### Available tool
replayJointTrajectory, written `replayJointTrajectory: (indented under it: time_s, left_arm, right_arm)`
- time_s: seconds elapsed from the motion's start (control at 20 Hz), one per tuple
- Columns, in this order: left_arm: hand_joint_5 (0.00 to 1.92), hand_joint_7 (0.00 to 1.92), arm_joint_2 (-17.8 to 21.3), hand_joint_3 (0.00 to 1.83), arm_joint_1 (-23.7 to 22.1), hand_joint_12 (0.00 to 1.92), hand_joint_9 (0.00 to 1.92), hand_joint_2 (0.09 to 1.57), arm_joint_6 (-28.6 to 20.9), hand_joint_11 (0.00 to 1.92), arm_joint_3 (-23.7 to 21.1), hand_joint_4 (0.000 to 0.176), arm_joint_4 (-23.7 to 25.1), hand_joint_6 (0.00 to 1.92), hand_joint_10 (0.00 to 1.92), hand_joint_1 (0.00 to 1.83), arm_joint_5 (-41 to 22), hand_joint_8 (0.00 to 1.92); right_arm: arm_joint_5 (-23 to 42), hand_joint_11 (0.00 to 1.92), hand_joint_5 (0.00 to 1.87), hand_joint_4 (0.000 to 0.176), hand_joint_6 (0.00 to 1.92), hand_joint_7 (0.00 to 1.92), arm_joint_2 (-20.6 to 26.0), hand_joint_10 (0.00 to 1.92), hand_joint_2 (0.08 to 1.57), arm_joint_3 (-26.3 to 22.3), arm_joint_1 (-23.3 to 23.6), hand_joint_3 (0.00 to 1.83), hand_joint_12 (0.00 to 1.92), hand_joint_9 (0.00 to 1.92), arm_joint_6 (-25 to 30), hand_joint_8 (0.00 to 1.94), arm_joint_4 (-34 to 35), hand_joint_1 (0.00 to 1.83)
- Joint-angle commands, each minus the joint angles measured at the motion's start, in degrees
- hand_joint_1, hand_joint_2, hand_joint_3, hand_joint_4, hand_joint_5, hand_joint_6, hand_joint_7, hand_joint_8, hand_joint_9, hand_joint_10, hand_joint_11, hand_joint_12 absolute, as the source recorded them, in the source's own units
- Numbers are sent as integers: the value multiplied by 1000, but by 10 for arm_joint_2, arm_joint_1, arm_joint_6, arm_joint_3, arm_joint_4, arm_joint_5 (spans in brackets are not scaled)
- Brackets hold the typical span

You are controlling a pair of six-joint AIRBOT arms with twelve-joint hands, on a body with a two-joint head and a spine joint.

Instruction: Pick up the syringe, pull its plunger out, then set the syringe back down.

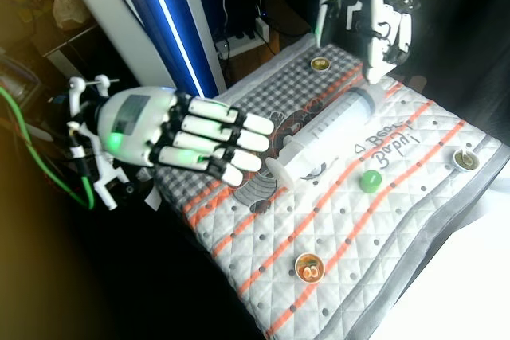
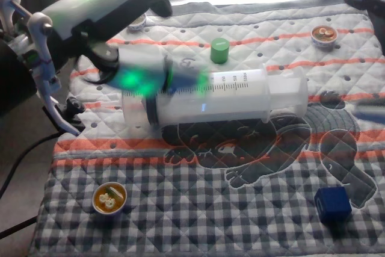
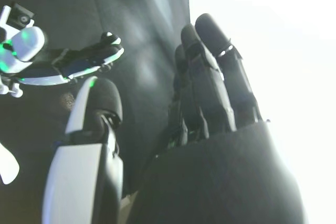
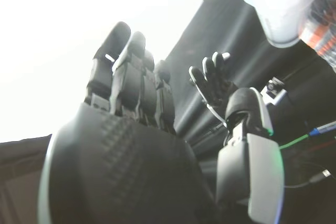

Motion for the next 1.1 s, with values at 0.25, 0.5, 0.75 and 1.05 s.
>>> replayJointTrajectory:
  time_s: [0.25,0.5,0.75,1.05]
  left_arm:
    - [243,166,-6,10,-7,1295,139,802,-4,0,8,0,8,28,91,892,52,14]
    - [185,223,-60,0,-55,960,155,774,-4,0,71,0,27,3,76,947,-68,9]
    - [173,110,-114,0,-74,1224,107,771,-4,0,126,0,51,3,23,966,-169,3]
    - [148,111,-171,0,-79,1366,112,749,24,0,180,4,53,0,19,997,-265,5]
  right_arm:
    - [77,0,355,0,12,294,-2,46,805,-2,10,29,832,229,0,5,-6,993]
    - [78,0,360,0,6,297,-6,23,873,-2,10,28,788,235,0,3,-6,989]
    - [78,0,367,0,5,289,-6,10,909,-1,10,17,821,225,0,3,-6,947]
    - [78,0,383,0,5,334,-7,18,938,2,10,10,822,277,4,7,-7,942]
